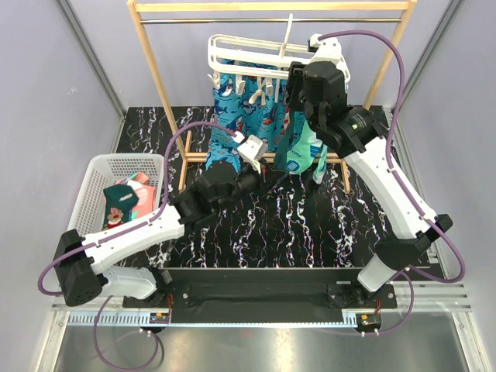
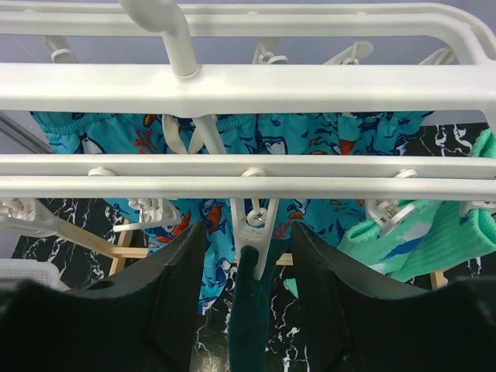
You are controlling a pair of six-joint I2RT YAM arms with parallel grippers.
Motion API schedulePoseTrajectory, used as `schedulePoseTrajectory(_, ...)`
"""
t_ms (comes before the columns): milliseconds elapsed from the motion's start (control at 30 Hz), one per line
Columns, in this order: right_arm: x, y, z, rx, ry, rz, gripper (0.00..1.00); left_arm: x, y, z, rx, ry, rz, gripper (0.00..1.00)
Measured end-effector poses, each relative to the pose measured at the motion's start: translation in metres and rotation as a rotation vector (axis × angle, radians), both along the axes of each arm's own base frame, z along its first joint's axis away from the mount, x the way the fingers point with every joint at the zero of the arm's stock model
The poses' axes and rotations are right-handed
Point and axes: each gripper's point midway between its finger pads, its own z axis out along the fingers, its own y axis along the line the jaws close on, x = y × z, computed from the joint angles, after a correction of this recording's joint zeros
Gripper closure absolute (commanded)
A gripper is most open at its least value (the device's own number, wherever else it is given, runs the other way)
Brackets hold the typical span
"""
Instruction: Remove the socks clipped to the hanger
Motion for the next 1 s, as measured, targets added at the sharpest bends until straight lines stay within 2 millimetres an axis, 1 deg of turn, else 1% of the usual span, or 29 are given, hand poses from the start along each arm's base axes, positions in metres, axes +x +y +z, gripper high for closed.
schedulePoseTrajectory(100, 0.002, -0.002, 0.001, -0.01, -0.009, -0.013, 0.46, -0.002, -0.002, 0.0, 0.0, 0.0, -0.005, 1.0)
schedulePoseTrajectory(200, 0.006, 0.0, -0.001, -0.019, -0.008, -0.014, 0.46, -0.004, -0.003, 0.0, 0.001, 0.0, -0.008, 1.0)
schedulePoseTrajectory(433, 0.014, 0.006, -0.015, -0.044, 0.015, -0.015, 0.49, -0.007, -0.004, 0.001, -0.001, -0.003, -0.01, 1.0)
schedulePoseTrajectory(700, 0.017, -0.003, -0.01, -0.064, -0.007, -0.064, 0.51, -0.01, -0.005, 0.002, -0.001, -0.005, -0.013, 1.0)
schedulePoseTrajectory(733, 0.018, -0.004, -0.009, -0.065, -0.011, -0.068, 0.53, -0.01, -0.005, 0.002, -0.001, -0.005, -0.013, 1.0)
schedulePoseTrajectory(767, 0.018, -0.005, -0.008, -0.067, -0.015, -0.072, 0.58, -0.01, -0.005, 0.002, -0.001, -0.005, -0.013, 1.0)
schedulePoseTrajectory(867, 0.019, -0.006, -0.006, -0.07, -0.025, -0.077, 0.64, -0.011, -0.005, 0.002, -0.002, -0.006, -0.013, 1.0)
schedulePoseTrajectory(967, 0.019, -0.006, -0.005, -0.074, -0.029, -0.078, 0.82, -0.011, -0.005, 0.004, -0.005, -0.008, -0.011, 1.0)
schedulePoseTrajectory(1000, 0.02, -0.006, -0.005, -0.077, -0.031, -0.078, 0.96, -0.011, -0.005, 0.004, -0.006, -0.009, -0.009, 1.0)
